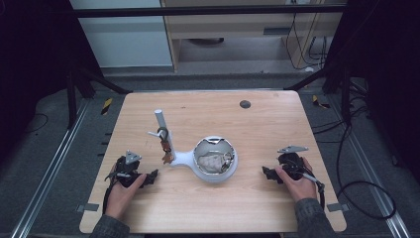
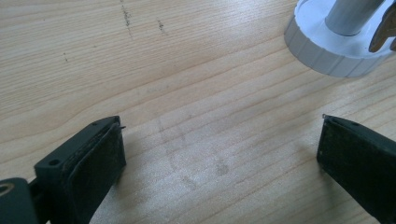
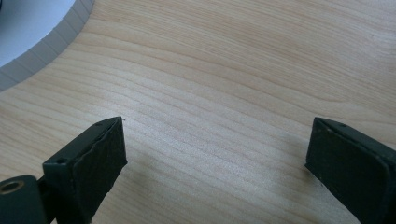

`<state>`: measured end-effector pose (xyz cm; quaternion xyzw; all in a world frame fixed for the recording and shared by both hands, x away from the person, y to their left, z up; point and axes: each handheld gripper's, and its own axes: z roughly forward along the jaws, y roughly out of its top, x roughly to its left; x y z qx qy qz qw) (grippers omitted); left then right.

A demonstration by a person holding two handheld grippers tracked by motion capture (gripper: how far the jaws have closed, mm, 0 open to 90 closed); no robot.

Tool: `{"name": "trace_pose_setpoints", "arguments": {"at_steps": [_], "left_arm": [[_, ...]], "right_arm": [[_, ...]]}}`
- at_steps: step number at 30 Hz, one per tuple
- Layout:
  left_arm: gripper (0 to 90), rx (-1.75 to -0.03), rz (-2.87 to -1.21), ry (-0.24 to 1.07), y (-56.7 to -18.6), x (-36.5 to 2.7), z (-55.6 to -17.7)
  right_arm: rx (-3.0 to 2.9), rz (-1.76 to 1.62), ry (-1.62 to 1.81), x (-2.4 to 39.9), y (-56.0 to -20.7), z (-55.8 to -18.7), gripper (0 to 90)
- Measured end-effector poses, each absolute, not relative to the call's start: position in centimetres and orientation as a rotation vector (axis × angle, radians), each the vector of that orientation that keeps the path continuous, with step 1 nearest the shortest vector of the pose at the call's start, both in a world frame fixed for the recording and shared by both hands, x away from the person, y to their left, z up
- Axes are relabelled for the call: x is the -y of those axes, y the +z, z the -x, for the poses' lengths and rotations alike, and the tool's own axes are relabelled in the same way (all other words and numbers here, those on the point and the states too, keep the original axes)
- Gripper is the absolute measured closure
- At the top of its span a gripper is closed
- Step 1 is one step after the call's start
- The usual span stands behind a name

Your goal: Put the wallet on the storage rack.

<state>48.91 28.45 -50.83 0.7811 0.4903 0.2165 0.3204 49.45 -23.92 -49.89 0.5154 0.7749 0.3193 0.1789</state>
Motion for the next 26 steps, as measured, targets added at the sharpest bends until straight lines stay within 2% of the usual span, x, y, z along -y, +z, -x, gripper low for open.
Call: {"name": "trace_pose_setpoints", "arguments": {"at_steps": [14,26], "left_arm": [[0.0,-1.287,-2.054,0.568,-50.8,-28.4,-48.9],[0.0,-1.284,-2.059,0.565,-50.8,-28.5,-48.9]], "right_arm": [[-2.161,-1.441,0.896,23.1,-50.8,-49.5,1.3],[-2.106,-1.414,0.899,22.9,-51.3,-48.9,1.8]]}}
